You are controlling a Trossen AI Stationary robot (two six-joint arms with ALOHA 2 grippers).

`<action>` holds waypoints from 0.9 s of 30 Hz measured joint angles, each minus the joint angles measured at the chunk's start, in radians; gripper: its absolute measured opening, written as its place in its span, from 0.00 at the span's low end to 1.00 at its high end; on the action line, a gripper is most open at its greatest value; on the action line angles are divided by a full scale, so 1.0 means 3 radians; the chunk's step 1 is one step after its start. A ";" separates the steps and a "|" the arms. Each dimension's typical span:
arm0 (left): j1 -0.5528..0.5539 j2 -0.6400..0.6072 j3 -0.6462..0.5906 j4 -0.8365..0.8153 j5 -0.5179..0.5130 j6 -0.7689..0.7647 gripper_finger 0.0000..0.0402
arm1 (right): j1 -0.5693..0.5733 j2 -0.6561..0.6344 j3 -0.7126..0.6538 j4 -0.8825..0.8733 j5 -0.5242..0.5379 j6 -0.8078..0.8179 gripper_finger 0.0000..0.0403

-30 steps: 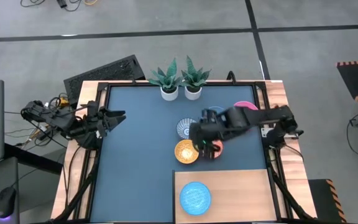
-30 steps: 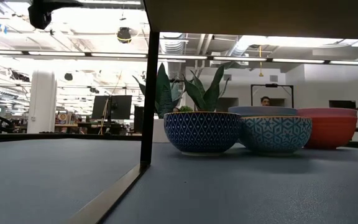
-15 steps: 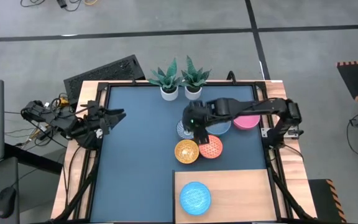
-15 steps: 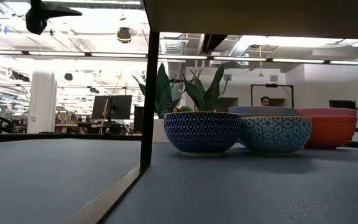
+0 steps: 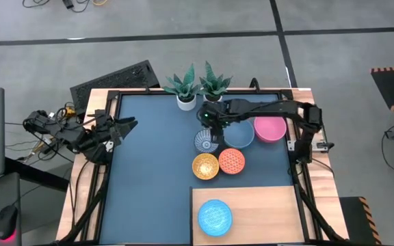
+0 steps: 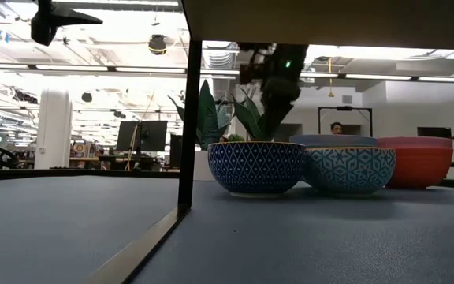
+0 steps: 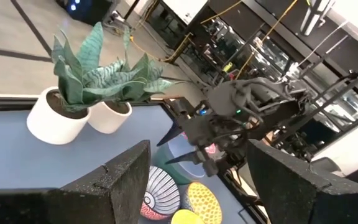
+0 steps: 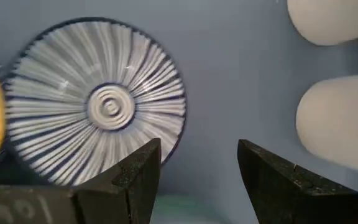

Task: Place and stack bowls onto a shelf
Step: Stack the blue patterned bowl on top of the light blue bowl on the shelf

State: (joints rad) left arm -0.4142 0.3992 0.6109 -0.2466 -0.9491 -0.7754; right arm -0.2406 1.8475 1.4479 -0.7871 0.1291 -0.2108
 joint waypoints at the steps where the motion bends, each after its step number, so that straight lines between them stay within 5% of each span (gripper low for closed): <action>1: 0.0000 0.0000 0.0000 -0.0012 -0.0010 -0.0020 0.62 | -0.0014 0.0056 -0.0001 0.0022 -0.0001 -0.0019 0.59; 27: 0.0000 0.0001 0.0000 -0.0049 -0.0026 -0.0025 0.62 | -0.0135 0.0493 0.0003 0.0480 -0.0426 -0.0174 0.51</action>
State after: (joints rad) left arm -0.4141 0.3996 0.6109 -0.2614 -0.9569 -0.7830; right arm -0.2811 1.9955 1.4487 -0.6432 0.0014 -0.2632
